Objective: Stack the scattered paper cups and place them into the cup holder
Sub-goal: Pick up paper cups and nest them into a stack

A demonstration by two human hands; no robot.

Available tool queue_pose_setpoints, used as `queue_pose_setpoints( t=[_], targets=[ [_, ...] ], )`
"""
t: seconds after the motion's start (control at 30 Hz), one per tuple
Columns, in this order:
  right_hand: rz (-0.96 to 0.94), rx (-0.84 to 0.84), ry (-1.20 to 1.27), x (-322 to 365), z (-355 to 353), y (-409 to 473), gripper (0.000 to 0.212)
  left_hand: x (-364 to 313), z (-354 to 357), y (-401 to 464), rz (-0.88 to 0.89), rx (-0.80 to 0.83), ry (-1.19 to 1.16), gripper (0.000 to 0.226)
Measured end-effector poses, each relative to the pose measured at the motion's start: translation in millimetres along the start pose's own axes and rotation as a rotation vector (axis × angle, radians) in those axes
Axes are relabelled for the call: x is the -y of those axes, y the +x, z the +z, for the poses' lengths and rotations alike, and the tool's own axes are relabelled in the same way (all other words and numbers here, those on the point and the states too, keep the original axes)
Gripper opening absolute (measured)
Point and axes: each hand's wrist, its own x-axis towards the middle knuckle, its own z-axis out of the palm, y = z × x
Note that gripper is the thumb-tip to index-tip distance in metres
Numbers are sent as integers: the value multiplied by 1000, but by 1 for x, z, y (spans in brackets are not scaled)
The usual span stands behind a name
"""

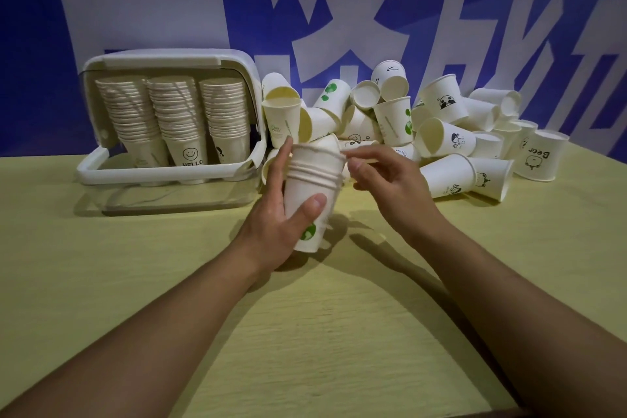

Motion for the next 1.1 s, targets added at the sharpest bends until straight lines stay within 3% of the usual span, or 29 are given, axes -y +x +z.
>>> queue_pose_setpoints(
  t=[0.1, 0.23, 0.33, 0.43, 0.53, 0.83, 1.1],
  targets=[
    [-13, 42, -91, 0, -3, 0, 10, 2, -3, 1, 3, -15, 34, 79],
    [-100, -39, -596, -6, -23, 10, 24, -1, -2, 0, -22, -1, 38, 73],
    [76, -88, -1001, -13, -48, 16, 46, -4, -1, -2, -20, 20, 34, 69],
    [273, -62, -1214, -23, -72, 17, 55, -5, -1, -2, -27, 29, 35, 70],
    [379, -6, -1266, -30, -80, 18, 63, -5, -1, -2, -29, 39, 33, 72],
    [410, 16, -1401, -29, -80, 25, 64, -7, -1, -4, -37, 52, 30, 75],
    [395, 41, -1295, -24, -75, 24, 64, -7, -1, -5, -39, 61, 38, 75]
  ],
)
